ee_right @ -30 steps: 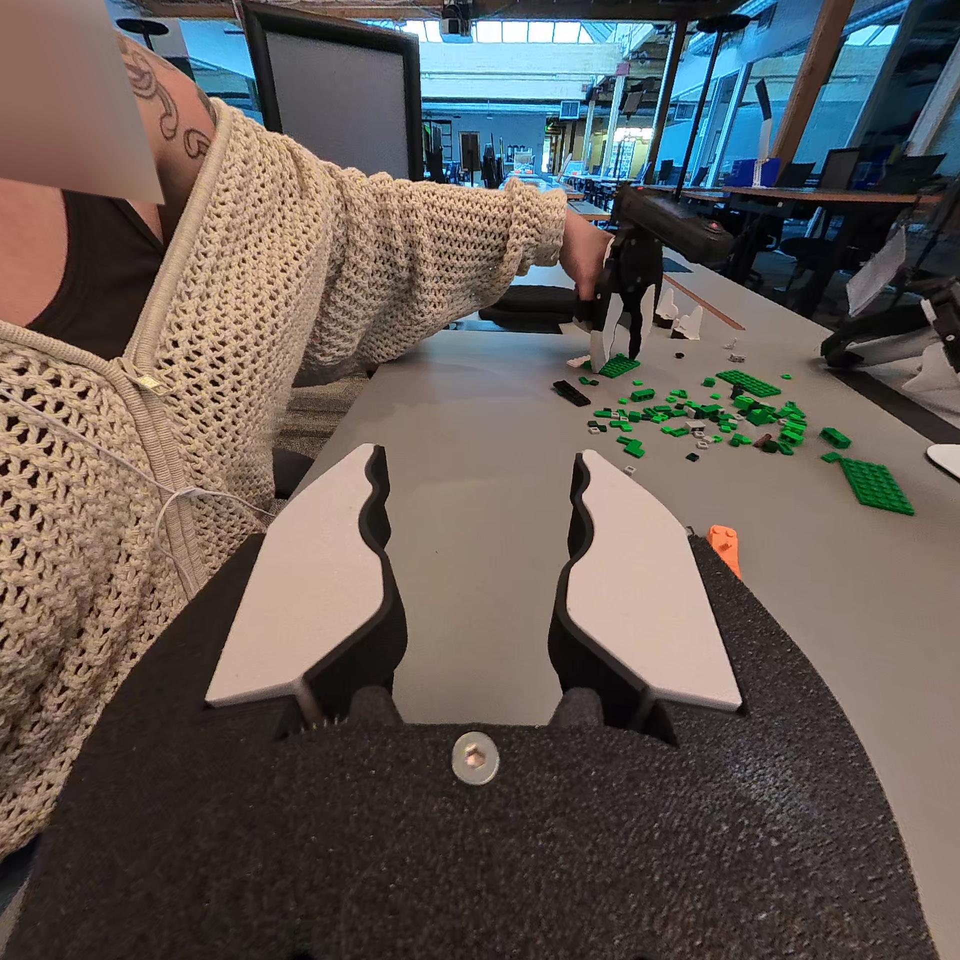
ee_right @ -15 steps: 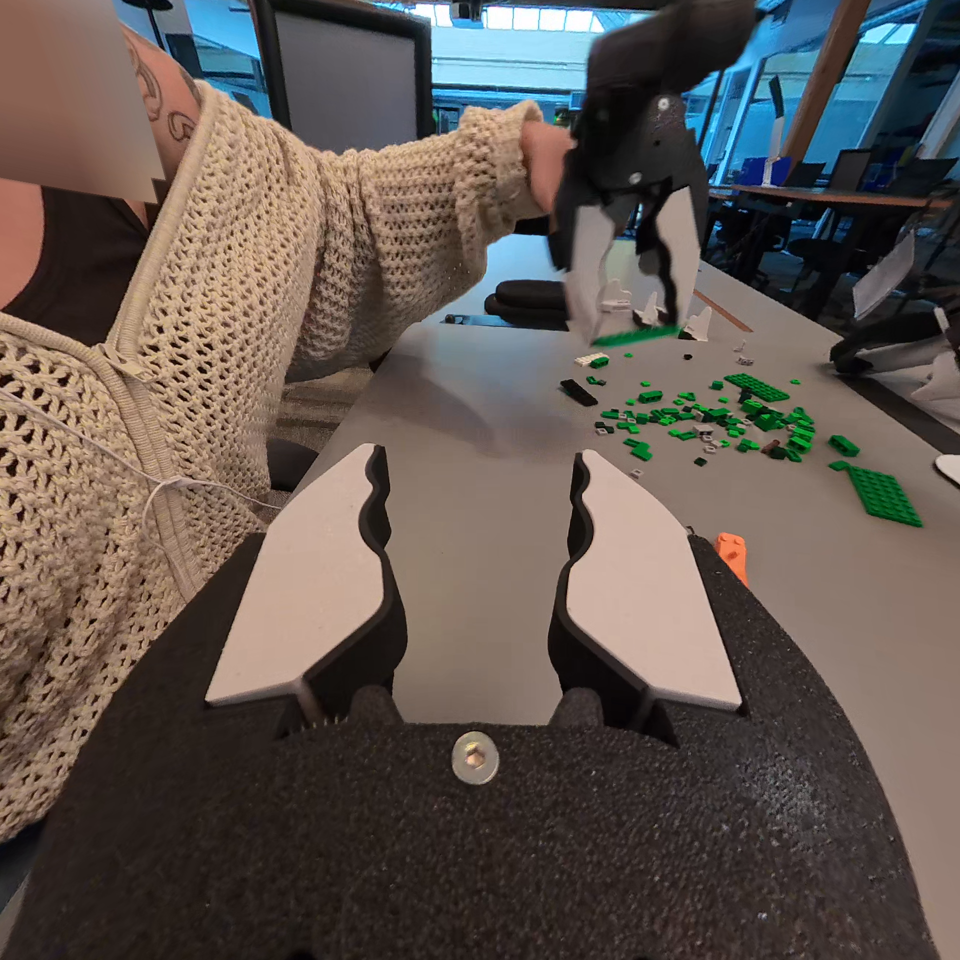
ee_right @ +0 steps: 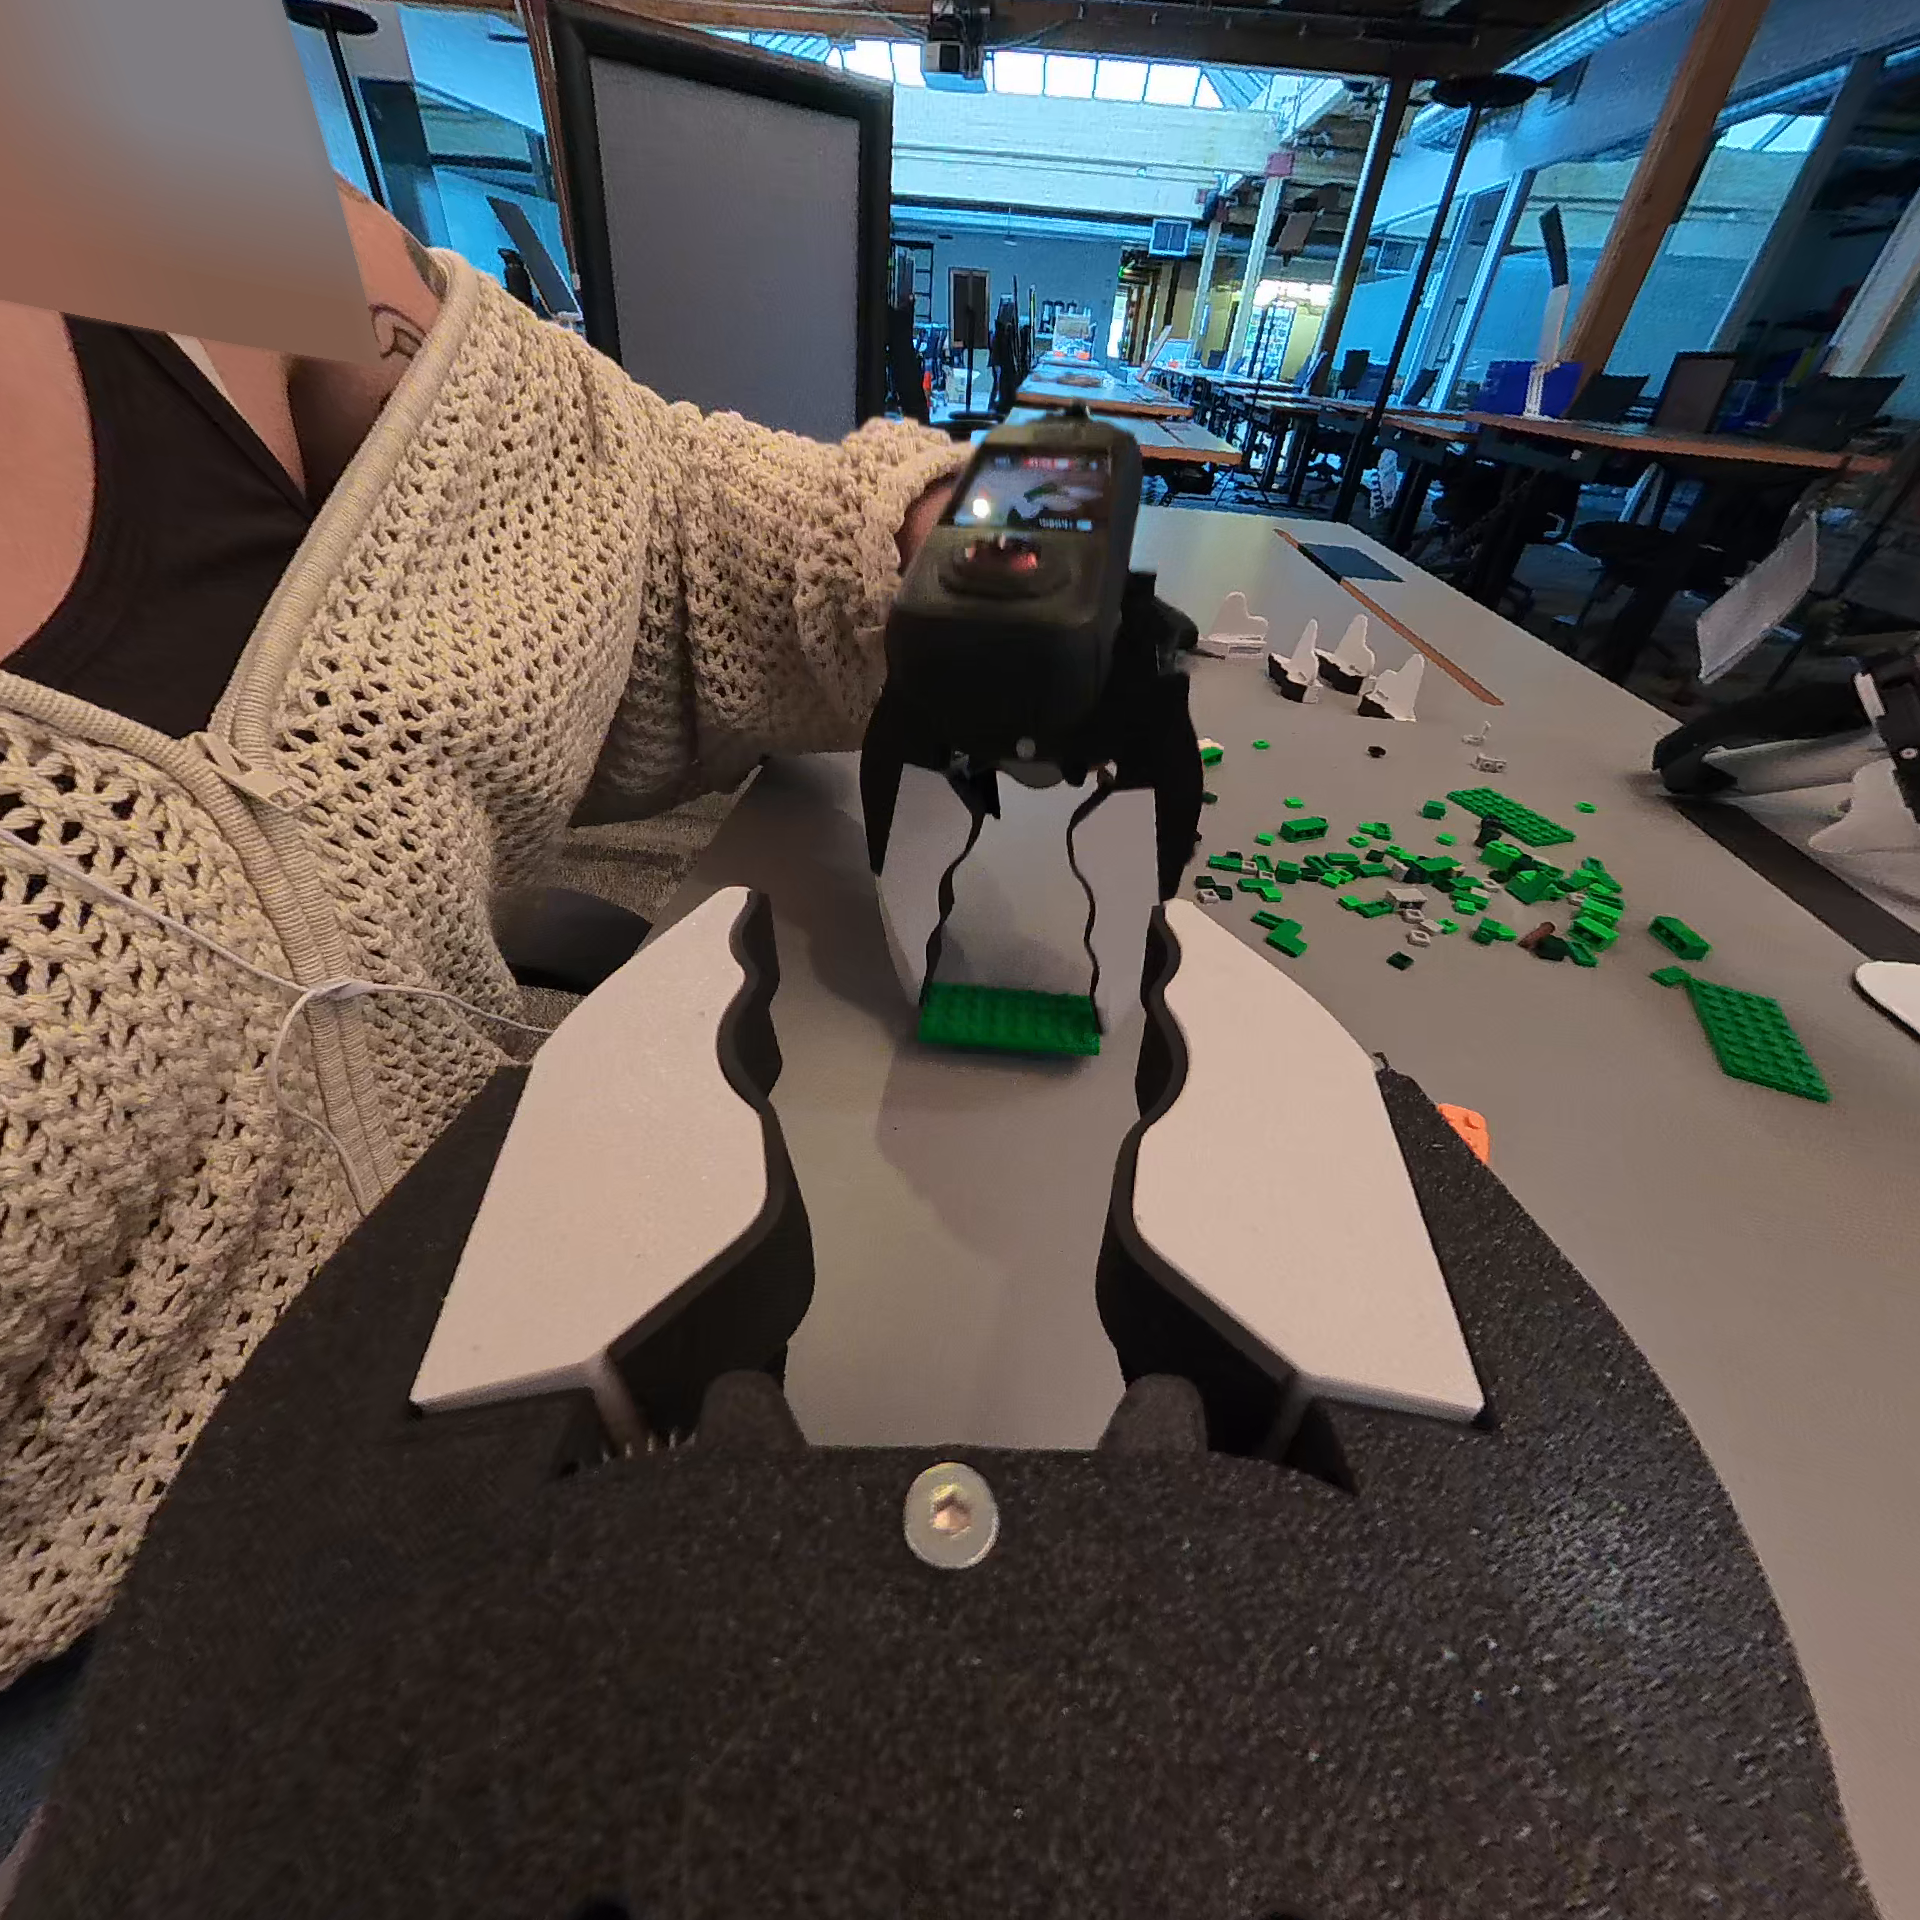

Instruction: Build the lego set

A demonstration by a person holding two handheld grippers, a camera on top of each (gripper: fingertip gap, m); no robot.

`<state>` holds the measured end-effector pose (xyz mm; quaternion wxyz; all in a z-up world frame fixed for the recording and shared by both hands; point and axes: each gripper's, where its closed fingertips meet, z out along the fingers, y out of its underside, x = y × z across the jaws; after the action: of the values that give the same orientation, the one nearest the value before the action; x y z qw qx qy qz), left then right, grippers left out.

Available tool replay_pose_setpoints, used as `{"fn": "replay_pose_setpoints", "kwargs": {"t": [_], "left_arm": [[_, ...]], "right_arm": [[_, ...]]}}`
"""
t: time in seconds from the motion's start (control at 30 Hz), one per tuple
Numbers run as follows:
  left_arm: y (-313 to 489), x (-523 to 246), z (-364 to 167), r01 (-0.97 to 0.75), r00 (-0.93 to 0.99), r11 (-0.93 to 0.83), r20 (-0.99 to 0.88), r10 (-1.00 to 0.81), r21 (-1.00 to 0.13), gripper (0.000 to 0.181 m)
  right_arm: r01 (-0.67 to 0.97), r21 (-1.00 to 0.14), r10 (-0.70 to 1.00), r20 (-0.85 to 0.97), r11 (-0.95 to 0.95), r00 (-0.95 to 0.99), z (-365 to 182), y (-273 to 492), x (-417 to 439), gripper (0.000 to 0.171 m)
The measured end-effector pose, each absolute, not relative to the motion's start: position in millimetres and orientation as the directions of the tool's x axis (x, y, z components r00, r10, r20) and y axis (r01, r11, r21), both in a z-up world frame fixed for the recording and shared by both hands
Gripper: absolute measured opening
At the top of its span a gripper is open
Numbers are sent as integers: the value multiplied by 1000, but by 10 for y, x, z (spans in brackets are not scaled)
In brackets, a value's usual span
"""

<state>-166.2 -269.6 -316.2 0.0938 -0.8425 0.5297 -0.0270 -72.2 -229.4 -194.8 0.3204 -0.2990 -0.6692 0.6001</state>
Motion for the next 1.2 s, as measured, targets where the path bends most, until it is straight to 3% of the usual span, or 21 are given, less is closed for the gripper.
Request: {"fn": "replay_pose_setpoints", "kwargs": {"t": [0.07, 0.2, 0.27, 0.47, 0.63, 0.9, 1.07, 1.2], "left_arm": [[-2690, -1641, -3180, -877, 455, -438, -47, -889, -196, 65], [-2652, -1588, -3176, -852, 489, -464, -51, -871, -243, 97], [-2658, -1612, -3146, -846, 497, -465, -69, -865, -260, 102], [-2733, -2036, -2810, -669, 691, -578, -103, -715, -467, 96], [-2937, -2692, -2735, -455, 854, -693, -52, -518, -560, 93], [-3185, -2621, -2979, -399, 862, -712, 28, -506, -578, 93], [-3166, -2518, -3057, -496, 829, -681, -61, -556, -539, 95], [-3110, -2593, -3006, -452, 857, -683, -65, -512, -573, 95]], "right_arm": [[11, -995, 783, 73, 102, -618, -1936, -2300, -715, 68], [-11, -995, 782, 84, 98, -618, -1890, -2307, -700, 68], [-24, -995, 780, 90, 96, -619, -1867, -2321, -693, 67], [-47, -997, 747, 76, 60, -660, -1866, -2515, -718, 67], [-78, -993, 766, 117, 88, -632, -2009, -2663, -853, 68], [3, -997, 749, 52, 73, -660, -2267, -2750, -940, 67], [14, -998, 754, 38, 62, -656, -2282, -2727, -952, 66], [14, -999, 765, 26, 45, -644, -2270, -2694, -964, 66]]}}
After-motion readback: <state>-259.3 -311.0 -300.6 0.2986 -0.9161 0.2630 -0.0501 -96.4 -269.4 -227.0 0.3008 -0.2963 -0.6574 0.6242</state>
